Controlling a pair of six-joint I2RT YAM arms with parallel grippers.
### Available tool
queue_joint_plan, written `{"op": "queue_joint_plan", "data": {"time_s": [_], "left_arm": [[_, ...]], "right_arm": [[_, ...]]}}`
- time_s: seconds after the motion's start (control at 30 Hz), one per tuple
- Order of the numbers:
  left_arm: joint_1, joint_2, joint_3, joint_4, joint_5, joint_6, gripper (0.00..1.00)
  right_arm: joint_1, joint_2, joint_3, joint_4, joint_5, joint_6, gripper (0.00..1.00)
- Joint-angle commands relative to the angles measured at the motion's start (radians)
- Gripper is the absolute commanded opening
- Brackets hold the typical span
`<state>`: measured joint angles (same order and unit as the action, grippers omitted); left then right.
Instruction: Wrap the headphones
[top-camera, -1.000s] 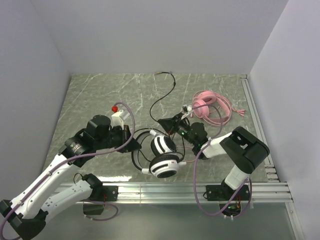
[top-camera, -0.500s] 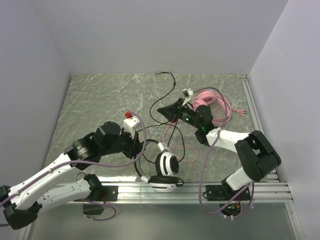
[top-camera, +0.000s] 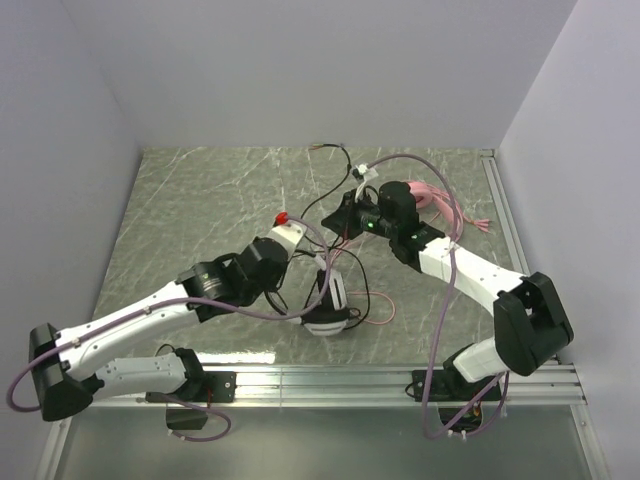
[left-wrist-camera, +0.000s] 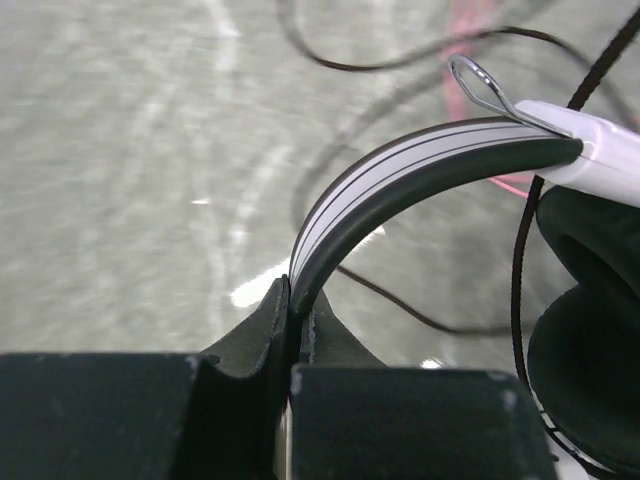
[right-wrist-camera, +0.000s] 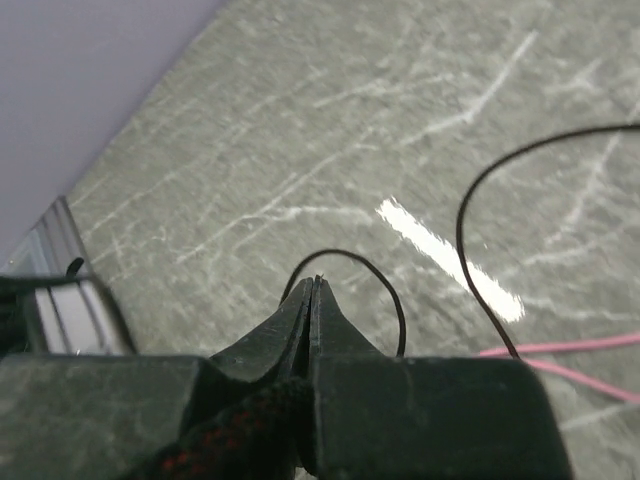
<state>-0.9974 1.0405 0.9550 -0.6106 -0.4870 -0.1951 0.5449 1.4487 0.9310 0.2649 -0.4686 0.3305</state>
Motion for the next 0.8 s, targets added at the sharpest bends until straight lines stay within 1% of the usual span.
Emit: {"op": "queue_joint_plan", "data": {"time_s": [0.0,0.03,0.13,0.2,0.33,0.43,0.5,0.6,0.67,0.7,0.77], "left_arm": [[-0.01,0.038,0.09,0.071,-0.254,0.025,0.0],[-0.01,0.047,0.096,0.077,-0.313,0.026,0.0],[-0.01,0.087,0.125,0.065,-0.408,0.042,0.0],[-0.01,0.125,0.165,0.029,-0.447,0.034,0.0],[-0.01,0.164,0.211,-0.008,-0.505,0.066,0.0],[-0.01,0.194,0.211,0.003,-0.565,0.109,0.0],[-0.009,0.234,0.217,-0.008,-0.646,0.121,0.0],[0.011,0.292,0.255,-0.044,-0.755,0.071,0.0],[0.04,0.317,0.309,-0.063,-0.739,0.049,0.0],[0.075,0.32,0.32,-0.046,-0.724,0.049,0.0],[0.108,0.326,0.347,-0.011,-0.697,0.059,0.0]], "right_arm": [[-0.007,-0.053,0.069,-0.168,0.065,-0.031,0.03],[-0.007,-0.053,0.077,-0.199,0.067,-0.036,0.03],[-0.007,-0.06,0.098,-0.252,0.07,-0.05,0.02],[-0.003,-0.062,0.112,-0.283,0.08,-0.062,0.02],[-0.002,-0.039,0.161,-0.406,0.162,-0.085,0.0],[0.0,-0.054,0.151,-0.386,0.139,-0.082,0.0],[0.0,-0.085,0.147,-0.38,0.093,-0.074,0.0],[0.007,-0.126,0.161,-0.42,0.082,-0.087,0.0],[0.016,-0.161,0.167,-0.455,0.071,-0.1,0.0],[0.018,-0.174,0.166,-0.463,0.05,-0.103,0.0],[0.027,-0.192,0.172,-0.49,0.024,-0.117,0.0]]}}
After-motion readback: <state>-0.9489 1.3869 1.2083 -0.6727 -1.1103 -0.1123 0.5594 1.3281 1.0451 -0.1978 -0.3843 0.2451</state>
